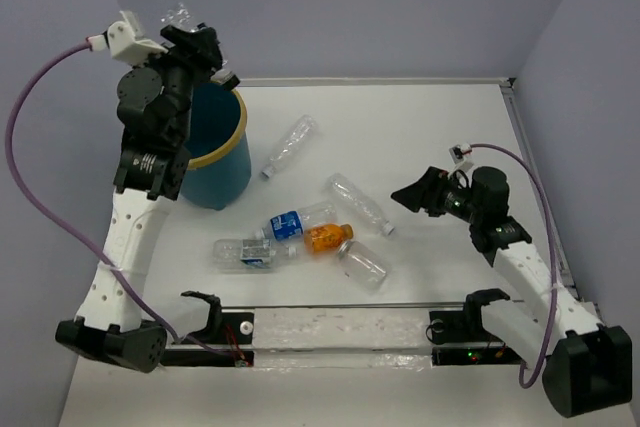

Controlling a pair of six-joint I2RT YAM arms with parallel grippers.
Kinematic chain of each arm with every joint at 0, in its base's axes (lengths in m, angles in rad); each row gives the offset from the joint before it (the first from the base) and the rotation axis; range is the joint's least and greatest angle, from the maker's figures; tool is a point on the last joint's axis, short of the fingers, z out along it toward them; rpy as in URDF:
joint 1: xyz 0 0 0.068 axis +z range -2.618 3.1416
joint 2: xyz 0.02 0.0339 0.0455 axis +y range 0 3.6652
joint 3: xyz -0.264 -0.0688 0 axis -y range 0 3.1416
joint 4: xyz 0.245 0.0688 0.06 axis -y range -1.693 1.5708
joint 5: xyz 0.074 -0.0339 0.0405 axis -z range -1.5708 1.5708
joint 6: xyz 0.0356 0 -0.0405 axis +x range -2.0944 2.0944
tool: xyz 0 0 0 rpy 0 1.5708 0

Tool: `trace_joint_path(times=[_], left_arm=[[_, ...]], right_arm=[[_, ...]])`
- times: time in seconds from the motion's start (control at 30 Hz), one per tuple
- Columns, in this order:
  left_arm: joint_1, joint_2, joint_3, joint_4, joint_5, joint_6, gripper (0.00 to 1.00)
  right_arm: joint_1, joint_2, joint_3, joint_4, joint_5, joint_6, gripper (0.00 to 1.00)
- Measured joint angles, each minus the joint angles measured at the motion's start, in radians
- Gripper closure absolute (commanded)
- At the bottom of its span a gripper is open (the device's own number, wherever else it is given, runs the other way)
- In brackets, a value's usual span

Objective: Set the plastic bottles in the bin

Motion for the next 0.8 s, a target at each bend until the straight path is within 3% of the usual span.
trace_joint_path(times=[0.07, 0.2, 0.5, 0.57, 0.73, 0.8], left_arm=[[0.102, -0.046, -0.054, -0.016, 0.005, 0.0, 0.37], [0.243, -0.061, -0.132, -0.045, -0.043, 0.012, 0.37], [0.304, -0.046, -0.237, -0.089, -0.208, 0.075, 0.33], [0.307, -0.046, -0.25, -0.061, -0.227, 0.089, 0.3], [0.307, -0.049, -0.352, -0.005, -0.254, 0.121, 0.03], [0.307, -0.049, -0.385, -0.003, -0.254, 0.124, 0.01]], right_arm=[[0.055, 0.079, 0.037, -0.004, 0.022, -0.025, 0.08], [0.186, 0.214, 0.182, -0.069, 0.119, -0.127, 0.05], [0.366, 0.552, 0.476, -0.196, 0.357, -0.405, 0.02], [0.384, 0.644, 0.533, -0.237, 0.406, -0.455, 0.02], [0.41, 0.804, 0.633, -0.318, 0.48, -0.55, 0.02], [0.418, 0.858, 0.686, -0.353, 0.502, -0.586, 0.01]])
